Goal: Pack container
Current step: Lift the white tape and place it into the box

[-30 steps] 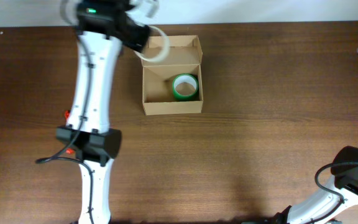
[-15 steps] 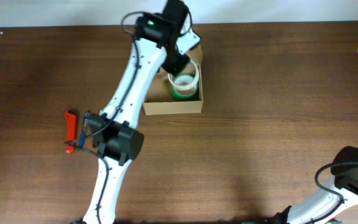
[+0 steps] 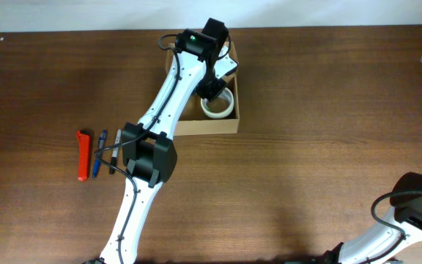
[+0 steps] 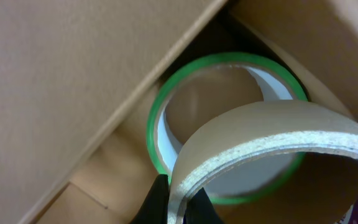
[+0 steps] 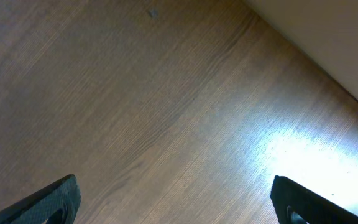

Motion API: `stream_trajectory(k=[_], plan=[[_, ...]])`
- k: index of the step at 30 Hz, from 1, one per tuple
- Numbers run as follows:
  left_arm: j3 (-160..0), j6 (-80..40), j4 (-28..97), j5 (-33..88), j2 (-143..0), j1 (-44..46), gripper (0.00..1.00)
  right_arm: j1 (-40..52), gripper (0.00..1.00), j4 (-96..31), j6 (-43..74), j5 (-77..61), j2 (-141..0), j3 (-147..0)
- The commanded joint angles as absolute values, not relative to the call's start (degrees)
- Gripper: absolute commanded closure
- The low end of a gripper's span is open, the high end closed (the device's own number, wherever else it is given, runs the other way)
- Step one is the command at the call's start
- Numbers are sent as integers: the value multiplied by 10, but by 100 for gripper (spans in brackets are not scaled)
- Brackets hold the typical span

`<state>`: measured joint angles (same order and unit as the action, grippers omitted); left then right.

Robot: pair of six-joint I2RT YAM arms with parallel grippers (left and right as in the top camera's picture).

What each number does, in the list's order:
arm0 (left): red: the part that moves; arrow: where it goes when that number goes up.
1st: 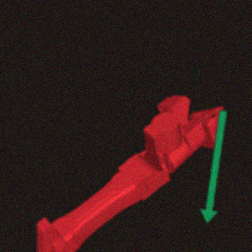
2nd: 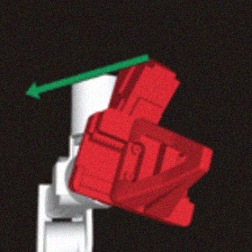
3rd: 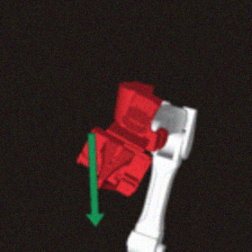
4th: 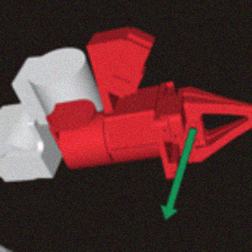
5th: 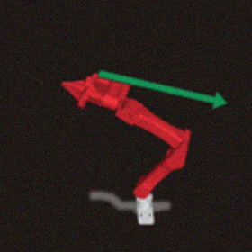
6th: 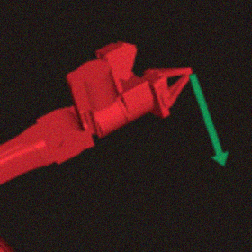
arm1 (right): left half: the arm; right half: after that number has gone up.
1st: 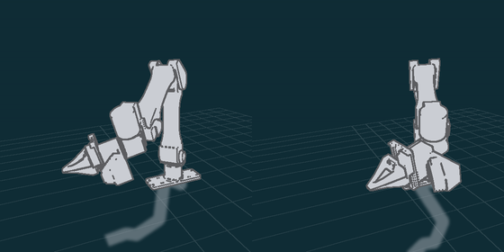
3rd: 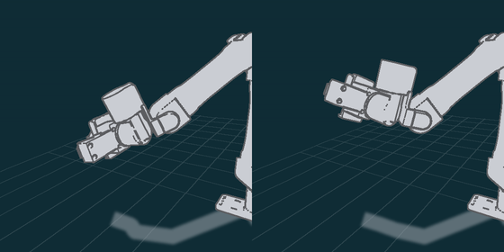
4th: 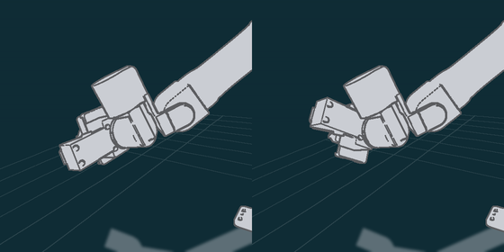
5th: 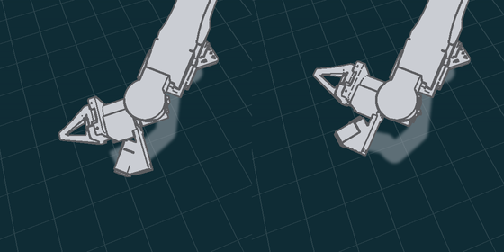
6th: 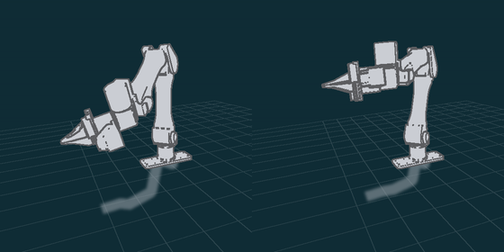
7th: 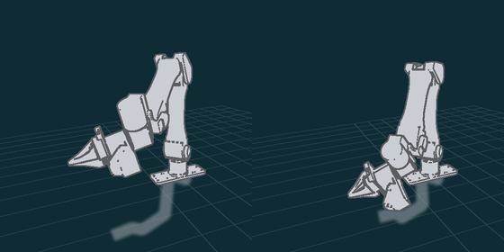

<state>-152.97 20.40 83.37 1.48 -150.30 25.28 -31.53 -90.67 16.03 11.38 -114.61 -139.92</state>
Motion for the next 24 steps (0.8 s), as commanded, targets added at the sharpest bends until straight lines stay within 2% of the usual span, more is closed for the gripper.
stream_trajectory(k=[1,7,10,13,16,24], plan=[[-1529,209,824,11,-1522,253,97,-315,1,-907,159,121,-1148,-1396],[-1529,209,805,0,-1523,252,97,-315,0,-907,159,121,-1148,-1396],[-1529,209,803,0,-1523,252,93,-315,1,-907,159,121,-1148,-1396],[-1529,209,804,0,-1523,252,60,-315,1,-907,159,121,-1148,-1396],[-1529,206,817,-10,-1520,252,45,-315,1,-907,159,121,-1148,-1396],[-1529,203,859,-26,-1419,238,45,-315,1,-907,159,121,-1148,-1396]])
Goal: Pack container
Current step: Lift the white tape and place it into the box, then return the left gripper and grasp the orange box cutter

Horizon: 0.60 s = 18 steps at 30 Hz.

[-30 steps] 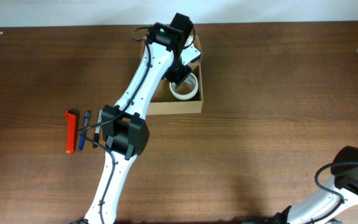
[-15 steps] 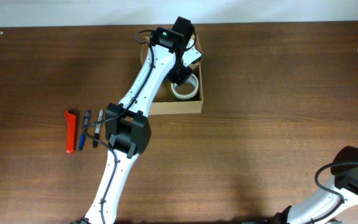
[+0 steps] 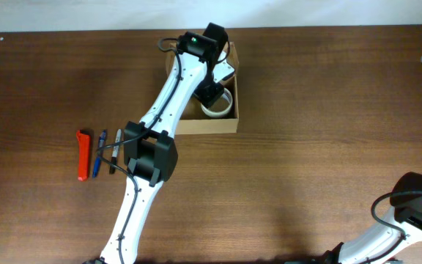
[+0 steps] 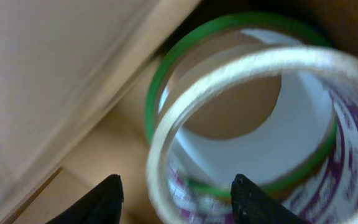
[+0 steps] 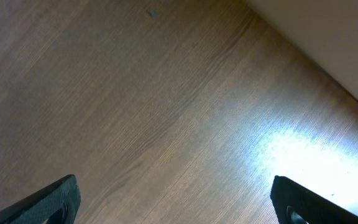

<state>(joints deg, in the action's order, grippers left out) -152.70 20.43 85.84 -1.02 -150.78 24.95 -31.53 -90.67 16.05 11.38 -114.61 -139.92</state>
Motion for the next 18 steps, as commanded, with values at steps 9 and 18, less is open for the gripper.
stream_trajectory(k=[9,18], plan=[[-1521,133,868,-126,-1183,187,44,-315,1,-907,159,121,-1148,-1396],[-1169,81,804,-126,-981,22,37,-315,1,-907,159,121,-1148,-1396]])
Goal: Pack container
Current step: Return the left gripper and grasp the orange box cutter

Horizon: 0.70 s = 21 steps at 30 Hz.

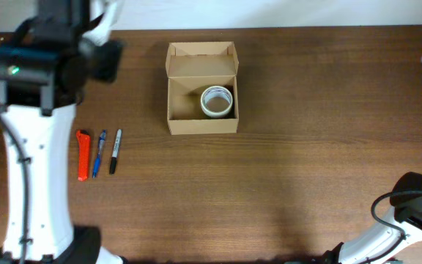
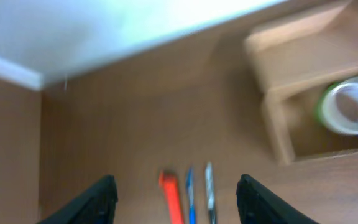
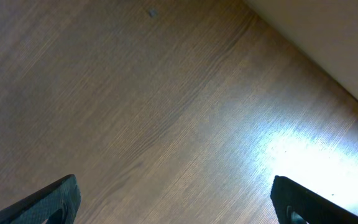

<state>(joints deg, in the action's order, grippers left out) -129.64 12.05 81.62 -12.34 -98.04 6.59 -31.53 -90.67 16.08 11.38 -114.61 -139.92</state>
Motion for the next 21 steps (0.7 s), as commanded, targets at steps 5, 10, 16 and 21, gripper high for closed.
stream_trajectory(k=[5,10,16,21], plan=[[-967,72,740,-30,-917,-88,31,-315,1,-907,159,121,-1148,-1396],[-867,60,688,-21,-960,-159,32,-315,1,-907,159,121,-1148,-1396],[-853,75,672,-22,-1070,-183,36,-315,1,-907,159,121,-1148,-1396],[-853,90,664,-25,-1151,-186,41,-315,1,-907,159,121,-1148,-1396]])
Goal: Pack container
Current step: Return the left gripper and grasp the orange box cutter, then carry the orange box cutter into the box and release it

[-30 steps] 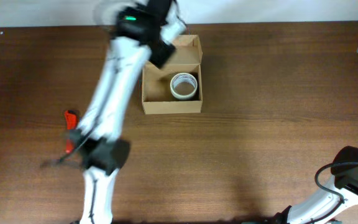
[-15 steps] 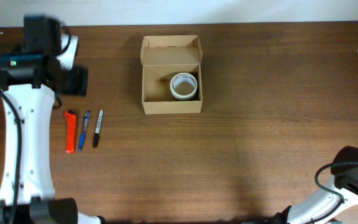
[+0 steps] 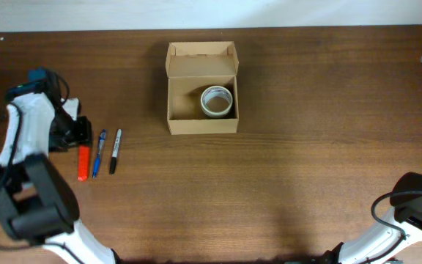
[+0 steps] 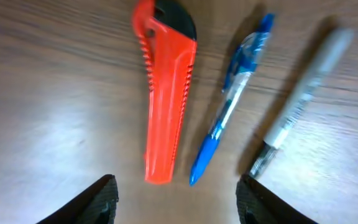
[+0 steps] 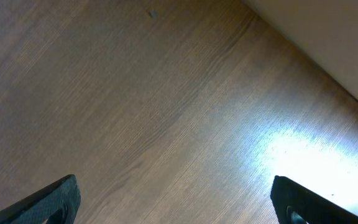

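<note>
An open cardboard box (image 3: 185,110) stands at the table's back middle, with a tape roll (image 3: 217,101) in its right half. At the left lie a red box cutter (image 3: 83,161), a blue pen (image 3: 98,152) and a grey-black marker (image 3: 113,150), side by side. My left gripper (image 3: 78,136) hangs low over the cutter's far end, open and empty. Its wrist view shows the cutter (image 4: 165,93), the pen (image 4: 232,106) and the marker (image 4: 300,93) just ahead of the open left gripper (image 4: 176,199). My right gripper (image 5: 176,199) is open over bare wood.
The right arm's base (image 3: 420,202) sits at the table's front right corner. A dark cable hangs at the right edge. A pale wall strip (image 5: 328,37) borders the table in the right wrist view.
My left arm was raised high at the far left, seeing box and pens from afar. Now its gripper is down close over the red cutter, still open. The right arm has not moved.
My left gripper was shut on a beige tape roll inside the box, over a green-edged roll. Then it was open, the roll lying in the box. Then it was high at the left, and now low over the cutter.
</note>
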Motion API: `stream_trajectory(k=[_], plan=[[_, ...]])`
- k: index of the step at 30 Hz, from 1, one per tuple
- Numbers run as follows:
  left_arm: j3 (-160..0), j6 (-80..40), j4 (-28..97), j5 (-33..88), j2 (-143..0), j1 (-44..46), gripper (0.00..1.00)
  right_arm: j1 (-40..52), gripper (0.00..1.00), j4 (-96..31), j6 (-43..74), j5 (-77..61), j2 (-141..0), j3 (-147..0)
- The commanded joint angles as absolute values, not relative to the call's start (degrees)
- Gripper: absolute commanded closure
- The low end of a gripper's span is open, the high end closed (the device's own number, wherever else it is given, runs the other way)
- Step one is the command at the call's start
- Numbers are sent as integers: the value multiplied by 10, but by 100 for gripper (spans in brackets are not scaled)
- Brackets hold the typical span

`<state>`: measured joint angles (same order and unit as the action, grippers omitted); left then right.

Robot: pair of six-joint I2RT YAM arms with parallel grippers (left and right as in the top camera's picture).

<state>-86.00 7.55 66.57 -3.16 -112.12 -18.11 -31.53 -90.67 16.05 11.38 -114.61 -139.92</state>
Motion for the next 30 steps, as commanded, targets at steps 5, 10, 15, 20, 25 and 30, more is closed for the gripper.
stream_trajectory(k=[5,10,15,20,25,30], plan=[[-853,100,648,-29,-1193,-189,42,-315,1,-907,159,121,-1148,-1396],[-853,109,632,-29,-1197,-197,45,-315,1,-907,159,121,-1148,-1396],[-853,120,616,-29,-1203,-197,47,-315,1,-907,159,121,-1148,-1396],[-853,132,606,-29,-1219,-197,48,-315,1,-907,159,121,-1148,-1396],[-853,141,588,-30,-1222,-197,50,-315,1,-907,159,121,-1148,-1396],[-853,149,580,-29,-1222,-197,65,-315,1,-907,159,121,-1148,-1396]])
